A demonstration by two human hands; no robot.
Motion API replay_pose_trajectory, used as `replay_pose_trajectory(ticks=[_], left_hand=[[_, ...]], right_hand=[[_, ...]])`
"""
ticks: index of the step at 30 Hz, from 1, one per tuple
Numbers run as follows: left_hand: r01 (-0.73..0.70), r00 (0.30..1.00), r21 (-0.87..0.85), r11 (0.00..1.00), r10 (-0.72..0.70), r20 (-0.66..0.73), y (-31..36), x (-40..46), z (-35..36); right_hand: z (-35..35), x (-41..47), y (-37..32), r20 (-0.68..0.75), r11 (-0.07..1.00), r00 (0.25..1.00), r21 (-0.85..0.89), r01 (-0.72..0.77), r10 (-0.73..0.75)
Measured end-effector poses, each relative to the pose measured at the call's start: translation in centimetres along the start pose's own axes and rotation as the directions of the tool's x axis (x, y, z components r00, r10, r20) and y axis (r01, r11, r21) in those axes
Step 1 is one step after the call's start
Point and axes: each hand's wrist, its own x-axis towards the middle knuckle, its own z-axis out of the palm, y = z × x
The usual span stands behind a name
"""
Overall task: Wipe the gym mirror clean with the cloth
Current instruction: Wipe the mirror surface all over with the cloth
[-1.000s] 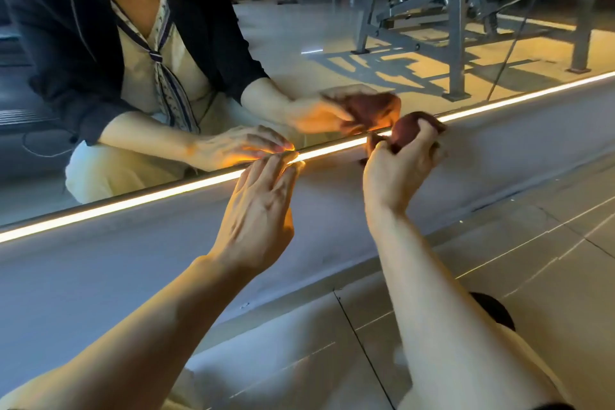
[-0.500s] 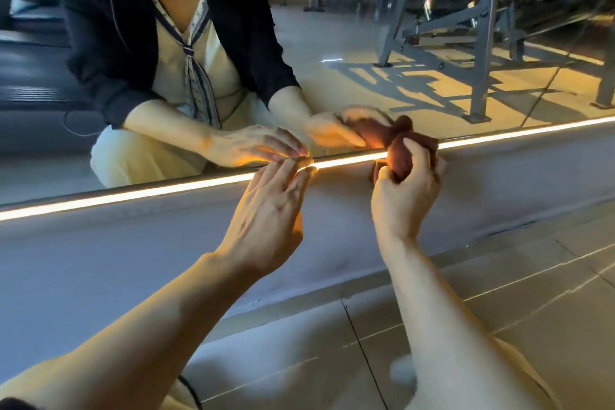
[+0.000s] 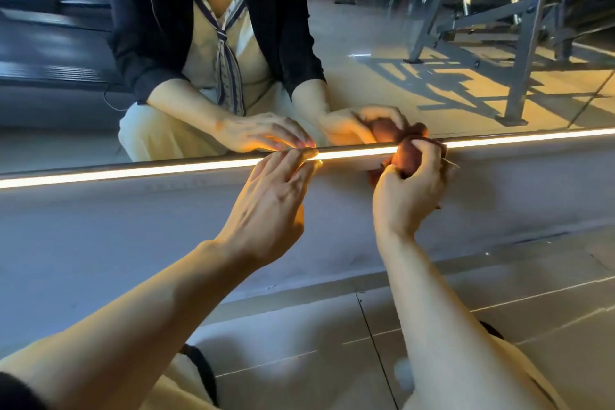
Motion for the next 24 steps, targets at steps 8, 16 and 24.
replay_pose_trajectory(ticks=[8,16,24], left_hand=[[0.042,0.999,-0.002,0.999,-0.042,0.017,-0.1,-0.5,-0.5],[0.113,0.992,-0.114,0.987,-0.118,-0.034,1.3,0.4,-0.9],[0.141,0.989,-0.069,0.988,-0.144,-0.036,0.9,0.2,-0.7]], right_hand=[[-0.7,-1.9,-2.4,0.02,0.943,0.947,0.096,-0.32,0.319],[-0.2,-4.2,-5.2,0.345,0.918,0.865,0.022,-0.395,0.364],[-0.1,0.0,-4.2,0.117,0.986,0.98,0.028,-0.165,0.16]])
